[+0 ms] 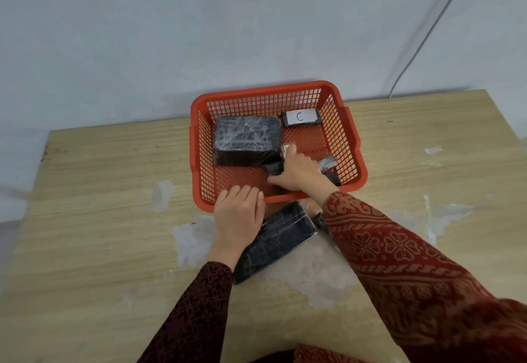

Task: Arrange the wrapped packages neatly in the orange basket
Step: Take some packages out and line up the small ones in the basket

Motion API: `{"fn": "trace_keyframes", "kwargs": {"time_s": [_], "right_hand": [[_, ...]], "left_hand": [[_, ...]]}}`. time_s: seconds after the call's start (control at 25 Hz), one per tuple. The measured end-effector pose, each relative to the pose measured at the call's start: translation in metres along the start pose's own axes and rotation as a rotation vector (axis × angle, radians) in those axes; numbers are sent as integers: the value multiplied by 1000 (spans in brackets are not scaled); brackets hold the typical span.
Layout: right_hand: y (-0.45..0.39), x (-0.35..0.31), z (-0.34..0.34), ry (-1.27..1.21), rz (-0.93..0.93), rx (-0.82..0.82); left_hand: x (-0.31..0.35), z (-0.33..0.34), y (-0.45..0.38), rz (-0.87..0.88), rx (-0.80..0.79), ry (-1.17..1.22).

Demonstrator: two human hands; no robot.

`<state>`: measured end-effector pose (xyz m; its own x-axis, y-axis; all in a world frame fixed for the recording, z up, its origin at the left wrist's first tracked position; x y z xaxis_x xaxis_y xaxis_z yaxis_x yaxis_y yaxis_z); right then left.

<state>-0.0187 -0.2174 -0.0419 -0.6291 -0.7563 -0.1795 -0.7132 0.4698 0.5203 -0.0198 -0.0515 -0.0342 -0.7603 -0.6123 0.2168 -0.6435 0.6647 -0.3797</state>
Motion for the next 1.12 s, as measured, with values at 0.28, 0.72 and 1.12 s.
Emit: {"fn": "trace_keyframes", "kwargs": {"time_s": [0.28, 0.72, 1.12], "right_hand": [[15, 43, -32, -1331, 80, -291], [-30, 62, -83, -145, -154, 190], [-77, 44, -90, 326, -399, 81]], "left_hand": [[0, 0, 1, 13, -12, -1], [1, -3, 2, -27, -55, 15], [-2, 1, 2, 16, -38, 18]]}}
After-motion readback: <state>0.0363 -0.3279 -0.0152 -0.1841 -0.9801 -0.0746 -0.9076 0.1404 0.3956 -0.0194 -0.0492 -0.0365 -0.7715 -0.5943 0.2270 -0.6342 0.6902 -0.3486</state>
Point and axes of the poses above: each hand's wrist, its own y-axis away from the middle knuckle, its own z-axis out of the palm, x = y × z, the point moved 4 cm from there along -y, towards the middle knuckle, and after that the axes turned 3 degrees about y, right-handed, at the moved point
